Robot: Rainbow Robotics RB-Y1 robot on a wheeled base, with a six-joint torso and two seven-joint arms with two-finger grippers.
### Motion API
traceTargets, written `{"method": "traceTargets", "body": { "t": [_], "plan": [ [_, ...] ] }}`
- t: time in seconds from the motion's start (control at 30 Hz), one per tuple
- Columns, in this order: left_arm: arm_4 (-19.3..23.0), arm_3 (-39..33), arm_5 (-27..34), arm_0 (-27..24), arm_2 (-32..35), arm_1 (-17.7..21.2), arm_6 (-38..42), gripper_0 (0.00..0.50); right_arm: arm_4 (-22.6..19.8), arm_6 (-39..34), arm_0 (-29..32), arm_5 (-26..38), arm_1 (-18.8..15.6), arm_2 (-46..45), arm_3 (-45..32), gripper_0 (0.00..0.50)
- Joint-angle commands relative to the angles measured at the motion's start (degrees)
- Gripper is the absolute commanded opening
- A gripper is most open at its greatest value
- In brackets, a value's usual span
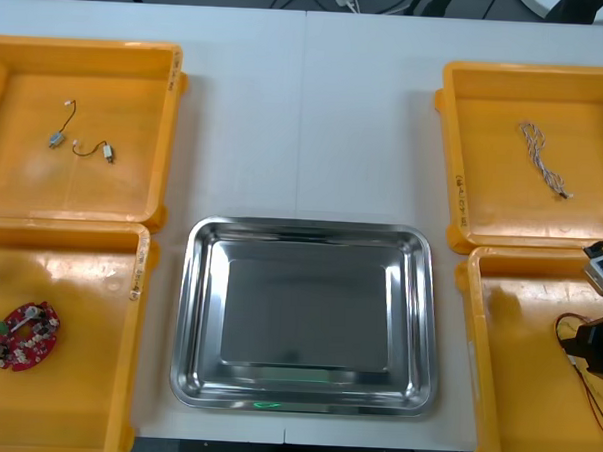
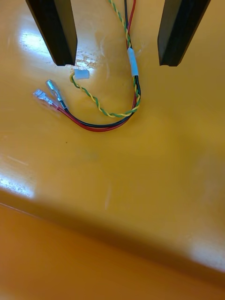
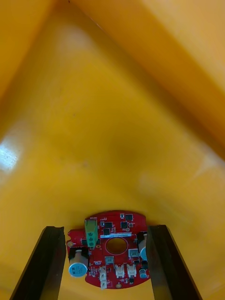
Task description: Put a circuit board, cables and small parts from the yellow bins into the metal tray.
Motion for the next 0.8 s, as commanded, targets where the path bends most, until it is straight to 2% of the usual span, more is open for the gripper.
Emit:
{"method": "traceTargets", "body": {
  "t": [0.03,0.37,0.8],
  "plan": [
    [-1.26,-0.1,-1.55,2.6,1.01,-1.57,0.88,0.5,1.41,2.69,1.58,-2.47,0.58,2.94,-0.88,0.5],
    [-1.52,-0.18,-5.68,7.0,-0.14,-2.45,0.53,0.5,3.17,3.48,2.02,-4.93,0.58,5.14,0.7,0.5],
    [-2.93,-0.01,-7.0,7.17,-1.89,-4.12,0.79,0.5,4.84,4.01,4.39,-7.21,0.66,5.49,0.7,0.5]
  ]
}}
